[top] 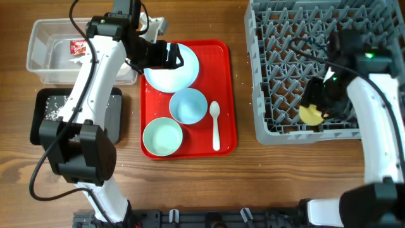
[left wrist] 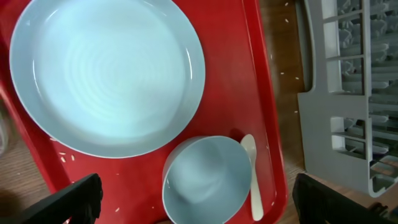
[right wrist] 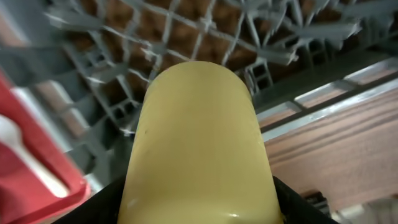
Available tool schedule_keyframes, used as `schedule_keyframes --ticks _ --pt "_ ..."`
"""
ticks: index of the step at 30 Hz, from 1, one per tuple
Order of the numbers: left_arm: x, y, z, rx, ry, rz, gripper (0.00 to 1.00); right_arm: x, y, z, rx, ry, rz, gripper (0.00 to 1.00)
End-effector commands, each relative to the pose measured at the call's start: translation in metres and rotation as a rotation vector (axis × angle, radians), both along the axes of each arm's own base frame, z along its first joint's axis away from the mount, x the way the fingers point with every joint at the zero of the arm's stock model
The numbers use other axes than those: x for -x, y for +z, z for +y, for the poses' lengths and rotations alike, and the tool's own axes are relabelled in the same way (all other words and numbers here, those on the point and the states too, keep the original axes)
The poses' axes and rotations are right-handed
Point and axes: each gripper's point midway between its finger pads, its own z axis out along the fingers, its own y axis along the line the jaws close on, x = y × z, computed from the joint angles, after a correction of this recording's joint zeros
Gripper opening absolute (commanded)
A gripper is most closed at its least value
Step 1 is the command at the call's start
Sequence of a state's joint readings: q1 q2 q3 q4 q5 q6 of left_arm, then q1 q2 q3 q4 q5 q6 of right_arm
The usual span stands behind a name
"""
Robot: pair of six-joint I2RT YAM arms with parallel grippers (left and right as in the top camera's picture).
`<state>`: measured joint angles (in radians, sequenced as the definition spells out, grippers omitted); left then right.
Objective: Sort waste into correct bins and load items into the dishwasher rack
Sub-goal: 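Place the yellow cup into the dish rack with the right gripper, then grasp the white spoon with the right gripper and place it in the rack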
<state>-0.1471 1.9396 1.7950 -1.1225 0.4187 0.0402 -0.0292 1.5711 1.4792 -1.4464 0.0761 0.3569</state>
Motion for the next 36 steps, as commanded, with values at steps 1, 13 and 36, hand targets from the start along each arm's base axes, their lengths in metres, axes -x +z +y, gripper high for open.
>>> schedule_keyframes --ticks 1,13,36 --pt "-0.002 -0.003 0.003 -0.028 0.002 -0.004 0.98 0.001 -0.033 0.001 -0.001 -0.006 0.071 0.54" --pt "0.001 -0.004 0.004 -0.029 0.002 0.011 0.98 -0.026 -0.054 0.027 -0.149 0.079 -0.029 0.98" --pt "0.003 0.002 0.095 -0.036 0.376 0.125 0.99 -0.044 -0.056 0.252 -0.164 0.652 -0.099 0.79"
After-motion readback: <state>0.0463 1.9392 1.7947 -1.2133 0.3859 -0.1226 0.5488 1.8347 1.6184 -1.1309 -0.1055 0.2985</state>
